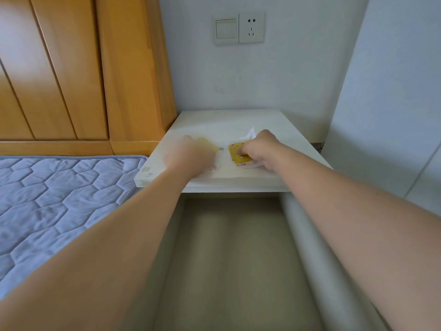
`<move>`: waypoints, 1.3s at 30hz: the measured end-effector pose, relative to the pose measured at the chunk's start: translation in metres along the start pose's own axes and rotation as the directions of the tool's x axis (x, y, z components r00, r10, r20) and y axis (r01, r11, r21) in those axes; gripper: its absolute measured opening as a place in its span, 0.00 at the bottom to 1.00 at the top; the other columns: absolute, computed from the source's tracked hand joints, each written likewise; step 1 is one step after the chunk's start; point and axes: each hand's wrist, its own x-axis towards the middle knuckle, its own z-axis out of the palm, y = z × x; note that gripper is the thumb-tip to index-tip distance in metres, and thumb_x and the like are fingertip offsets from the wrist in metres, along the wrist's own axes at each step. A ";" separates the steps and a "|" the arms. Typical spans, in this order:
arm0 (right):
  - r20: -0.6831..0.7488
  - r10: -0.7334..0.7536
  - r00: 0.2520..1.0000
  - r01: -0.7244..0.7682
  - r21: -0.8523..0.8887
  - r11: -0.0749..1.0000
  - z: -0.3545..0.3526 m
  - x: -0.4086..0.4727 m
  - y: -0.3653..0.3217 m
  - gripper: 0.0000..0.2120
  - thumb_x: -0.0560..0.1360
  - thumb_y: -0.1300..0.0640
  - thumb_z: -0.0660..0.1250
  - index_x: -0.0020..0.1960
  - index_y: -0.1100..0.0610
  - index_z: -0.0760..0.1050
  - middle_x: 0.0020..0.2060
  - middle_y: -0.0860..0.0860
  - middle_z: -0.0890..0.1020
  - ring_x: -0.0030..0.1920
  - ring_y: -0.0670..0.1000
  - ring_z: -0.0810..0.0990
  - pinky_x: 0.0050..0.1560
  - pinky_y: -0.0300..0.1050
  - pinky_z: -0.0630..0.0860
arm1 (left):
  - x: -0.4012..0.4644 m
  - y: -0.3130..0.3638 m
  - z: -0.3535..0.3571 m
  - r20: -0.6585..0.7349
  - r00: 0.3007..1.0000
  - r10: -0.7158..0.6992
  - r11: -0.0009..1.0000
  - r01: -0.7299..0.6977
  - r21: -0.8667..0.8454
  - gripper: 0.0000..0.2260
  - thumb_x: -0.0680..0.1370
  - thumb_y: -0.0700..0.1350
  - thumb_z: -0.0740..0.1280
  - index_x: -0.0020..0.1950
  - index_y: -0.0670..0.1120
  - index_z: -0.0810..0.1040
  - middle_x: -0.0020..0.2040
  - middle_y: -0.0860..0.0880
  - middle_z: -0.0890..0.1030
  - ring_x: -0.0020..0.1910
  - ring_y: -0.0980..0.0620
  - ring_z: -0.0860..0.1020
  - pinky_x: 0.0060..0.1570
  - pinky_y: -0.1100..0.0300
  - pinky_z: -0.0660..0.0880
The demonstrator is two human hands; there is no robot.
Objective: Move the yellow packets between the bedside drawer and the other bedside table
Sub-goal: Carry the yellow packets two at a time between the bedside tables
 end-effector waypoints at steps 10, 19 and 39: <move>0.173 -0.269 0.947 0.199 0.342 0.919 -0.036 -0.092 0.040 0.38 0.75 0.66 0.66 0.77 0.42 0.53 0.63 0.49 0.72 0.52 0.53 0.80 0.47 0.44 0.79 | -0.076 -0.043 -0.037 0.165 0.982 0.088 0.719 0.052 -0.694 0.23 0.72 0.41 0.75 0.61 0.51 0.67 0.55 0.45 0.81 0.51 0.45 0.82 0.51 0.47 0.81; 0.395 -0.122 0.911 0.034 0.224 0.974 -0.025 -0.141 0.089 0.48 0.73 0.70 0.67 0.75 0.31 0.49 0.73 0.46 0.65 0.60 0.56 0.77 0.63 0.54 0.75 | -0.130 -0.060 -0.012 0.491 0.871 0.016 0.909 0.192 -0.369 0.23 0.73 0.38 0.74 0.62 0.53 0.70 0.56 0.44 0.77 0.50 0.44 0.80 0.50 0.49 0.80; 0.612 0.298 0.733 0.196 -0.609 0.768 0.024 -0.129 0.141 0.20 0.76 0.65 0.67 0.66 0.66 0.72 0.57 0.63 0.81 0.48 0.58 0.84 0.56 0.52 0.79 | -0.138 -0.038 0.059 0.772 0.629 -0.093 0.996 0.049 0.079 0.09 0.75 0.36 0.71 0.54 0.37 0.78 0.46 0.41 0.85 0.42 0.44 0.85 0.44 0.47 0.83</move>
